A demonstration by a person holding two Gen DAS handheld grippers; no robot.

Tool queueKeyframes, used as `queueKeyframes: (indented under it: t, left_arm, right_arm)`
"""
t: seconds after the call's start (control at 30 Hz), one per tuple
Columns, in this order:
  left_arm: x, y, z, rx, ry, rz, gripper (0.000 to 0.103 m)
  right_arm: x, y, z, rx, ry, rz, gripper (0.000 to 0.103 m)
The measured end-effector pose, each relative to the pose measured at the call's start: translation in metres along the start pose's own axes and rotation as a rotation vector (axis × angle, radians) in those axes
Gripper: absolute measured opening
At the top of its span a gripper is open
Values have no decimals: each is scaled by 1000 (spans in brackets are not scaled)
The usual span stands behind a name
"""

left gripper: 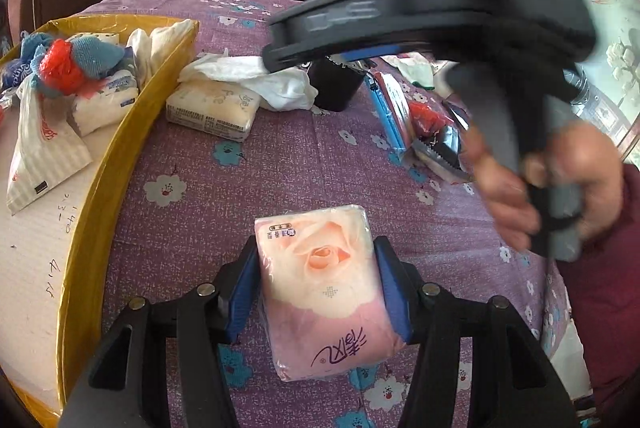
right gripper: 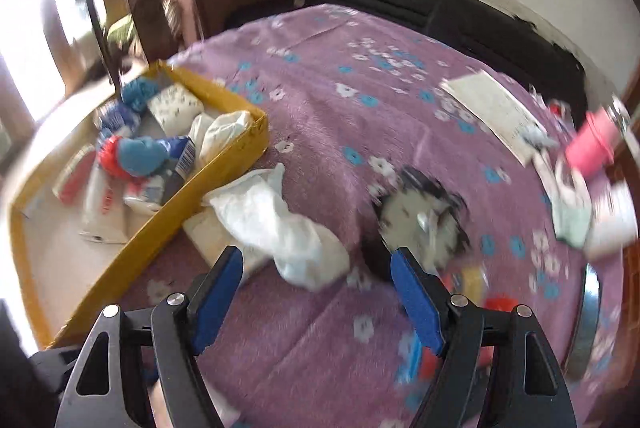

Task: Organize soft objects
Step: 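Lift the pink tissue pack with left while right grasps the white plastic bag, then place the pink pack into the box with left while right drops the white bag in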

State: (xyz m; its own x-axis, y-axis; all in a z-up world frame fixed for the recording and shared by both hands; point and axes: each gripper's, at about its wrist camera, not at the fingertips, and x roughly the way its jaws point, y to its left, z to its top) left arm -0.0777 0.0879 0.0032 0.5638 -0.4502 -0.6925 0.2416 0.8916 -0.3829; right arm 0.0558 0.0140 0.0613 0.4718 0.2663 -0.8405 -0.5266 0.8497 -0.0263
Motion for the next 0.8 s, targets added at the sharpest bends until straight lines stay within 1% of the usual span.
queueKeyframes:
  t: [0.07,0.13,0.17,0.2,0.23,0.27,0.33,0.4,0.47,0.53,0.6,0.7,0.8]
  left_arm:
    - [1,-1,0,6,2,-10,54]
    - [0,-1,0,4,1,-15,54]
    - [0,-1,0,0,2,-18,54]
    - [0,0,0,-2,2,-21,54]
    - [0,0,0,-3,3,-22,54]
    - [0,0,0,-2,3,-22,54]
    - [0,-1,0,0,3,-21,54]
    - [-1,0,0,-6,3,-26,54]
    - [-1,3,0,-11,2,-28,54]
    - [-1,6,0,-18,2,-31,54]
    - [-1,8,1,-23,1,-34,54]
    - [-1,9,1,-27,2,-35,54]
    - [-1,8,0,-17,5,-28,53]
  right_arm:
    - [17,0,7,12,29,6,79]
    - [31,-4,10,45,56,32,76]
    - [33,-4,12,55,43,33,74]
    - [37,-5,13,69,53,49,69]
    - [41,-5,13,89,75,76,63]
    - [45,-4,13,101,97,97,52]
    - [46,0,11,90,98,81,49]
    - [41,1,9,108,95,96,22]
    - [30,-3,7,132,68,81,19]
    - [17,-11,6,167,37,90,18]
    - [-4,-19,-1,205,-10,99,18]
    - [-40,-30,-16,245,-75,116,19]
    - [-77,-39,-39,280,-138,123,19]
